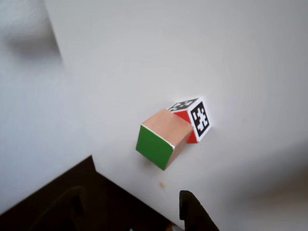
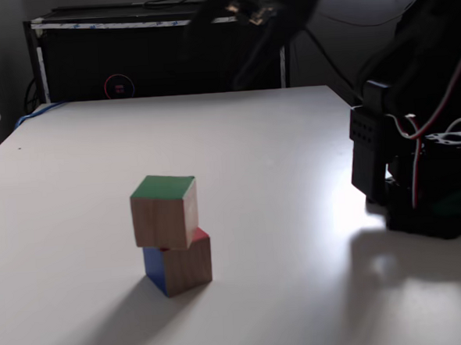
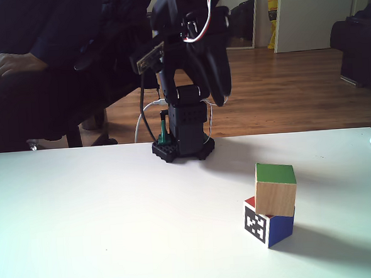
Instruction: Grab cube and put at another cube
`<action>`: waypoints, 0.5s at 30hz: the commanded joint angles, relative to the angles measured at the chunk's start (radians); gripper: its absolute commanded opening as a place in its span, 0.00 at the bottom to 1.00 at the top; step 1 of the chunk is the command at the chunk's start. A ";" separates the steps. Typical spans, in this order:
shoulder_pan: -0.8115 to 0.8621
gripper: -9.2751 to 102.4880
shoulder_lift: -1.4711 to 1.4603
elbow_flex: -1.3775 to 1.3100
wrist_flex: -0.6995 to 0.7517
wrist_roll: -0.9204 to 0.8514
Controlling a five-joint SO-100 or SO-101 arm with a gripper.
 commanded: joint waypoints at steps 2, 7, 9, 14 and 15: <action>0.069 0.32 0.256 0.189 -0.091 -0.101; 0.129 0.25 0.462 0.413 -0.181 -0.158; 0.137 0.22 0.577 0.506 -0.199 -0.167; 0.146 0.14 0.799 0.678 -0.190 -0.173; 0.153 0.13 0.825 0.709 -0.190 -0.175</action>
